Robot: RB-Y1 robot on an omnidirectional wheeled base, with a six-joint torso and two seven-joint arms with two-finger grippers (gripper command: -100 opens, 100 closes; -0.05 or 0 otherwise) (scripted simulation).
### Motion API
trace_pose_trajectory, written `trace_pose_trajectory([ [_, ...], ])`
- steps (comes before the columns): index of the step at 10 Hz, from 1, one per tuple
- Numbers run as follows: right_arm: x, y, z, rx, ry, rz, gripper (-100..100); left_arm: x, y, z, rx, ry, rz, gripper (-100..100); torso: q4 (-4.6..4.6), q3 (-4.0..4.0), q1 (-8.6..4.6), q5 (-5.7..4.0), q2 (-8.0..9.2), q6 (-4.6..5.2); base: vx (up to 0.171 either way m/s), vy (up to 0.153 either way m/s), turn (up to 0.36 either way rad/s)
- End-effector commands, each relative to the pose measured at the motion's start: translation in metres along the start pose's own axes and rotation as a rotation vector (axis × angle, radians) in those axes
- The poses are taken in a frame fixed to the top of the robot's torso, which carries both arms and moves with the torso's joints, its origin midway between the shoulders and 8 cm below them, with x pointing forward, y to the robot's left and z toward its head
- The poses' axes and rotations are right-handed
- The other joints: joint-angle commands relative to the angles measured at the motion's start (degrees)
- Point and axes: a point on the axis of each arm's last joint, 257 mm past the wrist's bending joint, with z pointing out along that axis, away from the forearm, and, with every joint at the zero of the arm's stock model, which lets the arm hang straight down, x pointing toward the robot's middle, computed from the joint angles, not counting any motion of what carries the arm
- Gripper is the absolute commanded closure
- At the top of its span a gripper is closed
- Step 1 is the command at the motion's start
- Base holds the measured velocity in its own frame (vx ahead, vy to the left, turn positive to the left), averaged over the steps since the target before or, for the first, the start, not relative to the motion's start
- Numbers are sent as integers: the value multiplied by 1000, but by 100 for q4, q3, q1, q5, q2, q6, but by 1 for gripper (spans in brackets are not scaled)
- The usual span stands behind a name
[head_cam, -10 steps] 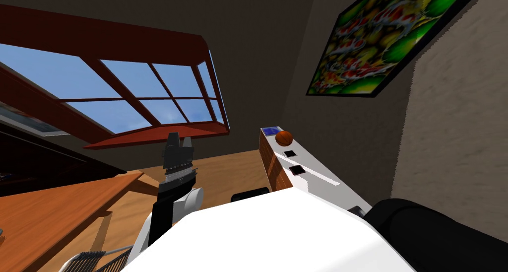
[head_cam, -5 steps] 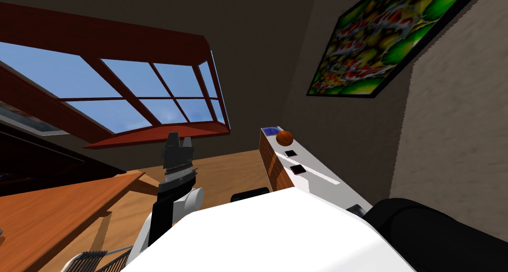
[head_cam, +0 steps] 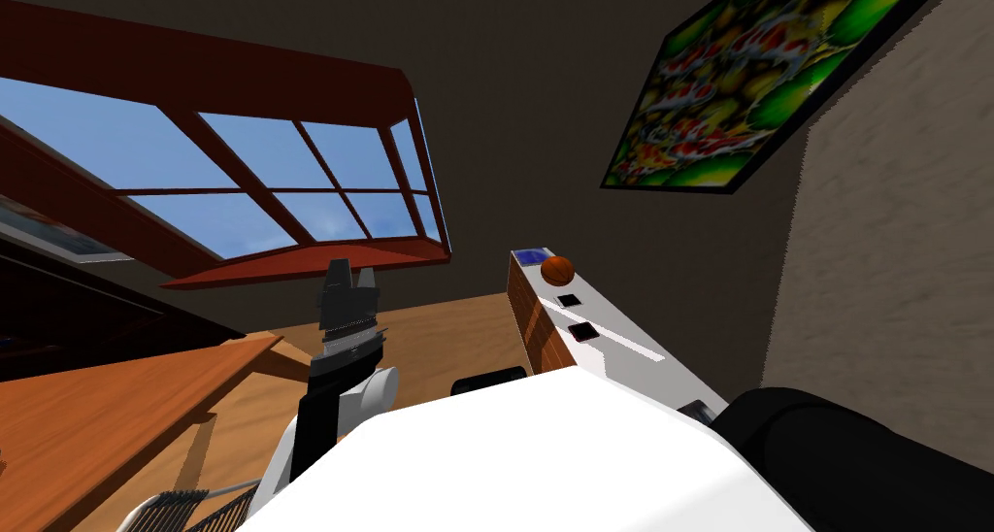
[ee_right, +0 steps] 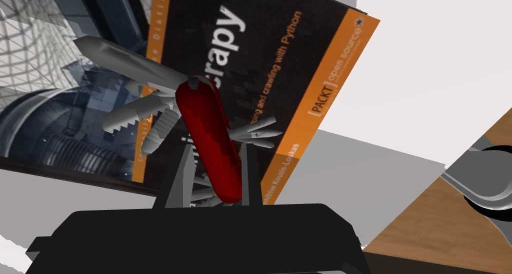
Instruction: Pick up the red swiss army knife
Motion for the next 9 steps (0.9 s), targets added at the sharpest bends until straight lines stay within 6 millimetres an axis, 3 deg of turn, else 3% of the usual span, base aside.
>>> trace_pose_trajectory([
  [1,1,0,-3,15,8,0,100,0,0,0,0,0,0,0,0,0,0,0,0,0,5,-31,9],
  [2,10,2,-8,18,31,5,100,0,0,0,0,0,0,0,-1,-1,-9,2,-2,0,20,-67,21],
  [3,1,4,-6,22,13,-5,100,0,0,0,0,0,0,0,-2,-4,-21,2,-6,1,10,-65,3],
  [4,7,6,-10,29,30,-1,100,0,0,0,0,0,0,0,-1,-3,-23,-3,-6,-1,8,-61,17],
  [9,-1,24,-13,29,20,-9,100,0,0,0,0,0,0,0,-2,-3,-10,1,-5,2,10,-36,6],
])
